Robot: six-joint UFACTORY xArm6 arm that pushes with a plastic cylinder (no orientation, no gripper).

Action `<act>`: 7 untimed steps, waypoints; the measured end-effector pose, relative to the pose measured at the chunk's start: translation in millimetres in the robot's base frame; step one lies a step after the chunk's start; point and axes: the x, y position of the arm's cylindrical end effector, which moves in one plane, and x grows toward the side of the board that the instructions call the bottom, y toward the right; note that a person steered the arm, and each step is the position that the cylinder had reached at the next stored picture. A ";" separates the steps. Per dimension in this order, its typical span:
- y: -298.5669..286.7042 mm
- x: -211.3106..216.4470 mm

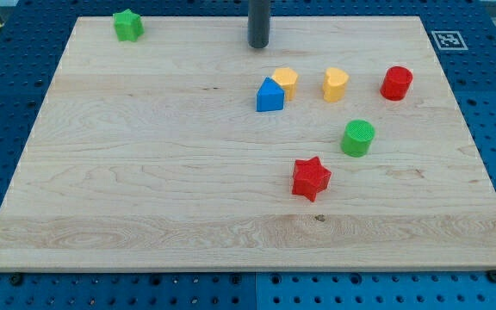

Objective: Move the blue triangle diagonal to the green circle

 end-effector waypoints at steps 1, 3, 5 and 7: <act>0.0 -0.8; -16.7 77.9; -28.0 101.1; -28.0 101.1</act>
